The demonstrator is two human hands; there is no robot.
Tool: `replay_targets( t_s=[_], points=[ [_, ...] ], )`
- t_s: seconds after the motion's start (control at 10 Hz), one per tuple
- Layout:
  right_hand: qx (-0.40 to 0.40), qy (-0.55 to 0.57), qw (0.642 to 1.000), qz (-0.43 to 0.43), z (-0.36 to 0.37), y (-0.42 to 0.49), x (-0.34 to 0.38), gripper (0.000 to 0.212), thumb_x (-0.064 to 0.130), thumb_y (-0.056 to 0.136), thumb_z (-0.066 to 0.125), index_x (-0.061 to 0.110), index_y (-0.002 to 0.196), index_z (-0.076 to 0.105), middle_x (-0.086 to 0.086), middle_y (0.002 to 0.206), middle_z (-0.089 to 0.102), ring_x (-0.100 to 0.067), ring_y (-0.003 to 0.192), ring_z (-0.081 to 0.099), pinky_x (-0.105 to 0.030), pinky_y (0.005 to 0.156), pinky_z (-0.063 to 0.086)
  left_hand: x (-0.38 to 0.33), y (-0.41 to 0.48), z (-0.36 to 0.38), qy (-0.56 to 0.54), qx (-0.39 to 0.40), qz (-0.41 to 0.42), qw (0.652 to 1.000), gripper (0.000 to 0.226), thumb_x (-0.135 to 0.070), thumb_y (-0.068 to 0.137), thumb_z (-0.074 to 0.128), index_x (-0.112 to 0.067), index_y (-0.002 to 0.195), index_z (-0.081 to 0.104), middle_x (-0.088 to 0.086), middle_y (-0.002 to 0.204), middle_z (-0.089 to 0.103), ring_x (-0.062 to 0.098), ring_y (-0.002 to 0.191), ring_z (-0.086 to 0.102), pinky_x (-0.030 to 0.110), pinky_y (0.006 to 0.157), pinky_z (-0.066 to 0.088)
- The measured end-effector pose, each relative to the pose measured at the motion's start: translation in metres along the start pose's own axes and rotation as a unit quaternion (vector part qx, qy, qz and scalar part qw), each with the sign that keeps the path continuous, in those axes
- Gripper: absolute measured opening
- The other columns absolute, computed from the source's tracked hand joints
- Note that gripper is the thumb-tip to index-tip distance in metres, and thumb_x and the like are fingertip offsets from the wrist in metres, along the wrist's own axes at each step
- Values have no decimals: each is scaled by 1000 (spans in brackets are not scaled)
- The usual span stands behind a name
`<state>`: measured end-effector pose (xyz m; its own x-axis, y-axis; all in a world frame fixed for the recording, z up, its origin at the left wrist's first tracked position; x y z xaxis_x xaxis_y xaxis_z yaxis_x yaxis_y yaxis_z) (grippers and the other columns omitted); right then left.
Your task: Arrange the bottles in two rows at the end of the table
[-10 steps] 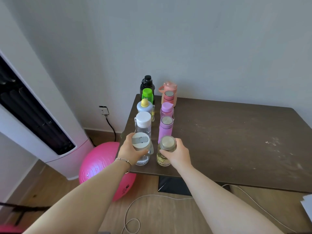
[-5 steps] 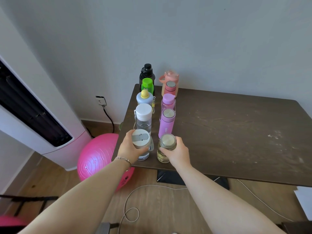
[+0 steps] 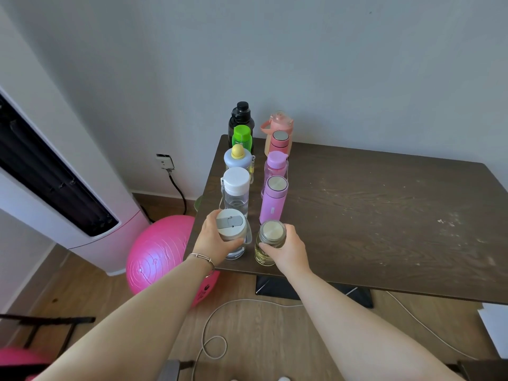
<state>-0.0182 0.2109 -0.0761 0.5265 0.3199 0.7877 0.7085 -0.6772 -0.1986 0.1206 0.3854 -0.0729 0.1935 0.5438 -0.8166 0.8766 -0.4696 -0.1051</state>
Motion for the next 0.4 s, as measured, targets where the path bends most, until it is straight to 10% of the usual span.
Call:
replay_targets(
  t_s=[0.4],
  points=[
    [19, -37, 999, -35, -14, -1, 22, 70, 45, 70, 85, 28, 127, 47, 7, 119, 60, -16, 108, 60, -31, 85, 53, -31, 2, -10, 103, 20, 22, 994, 90, -55, 72, 73, -24, 144, 28, 2, 143, 35, 22, 124, 43, 40, 99, 46]
  ],
)
Point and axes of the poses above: each hand's wrist, its own y-axis towards the middle knuckle, its own z-axis out of the palm, x = y × z, the point moved 5 cm from there along y, towards the middle knuckle
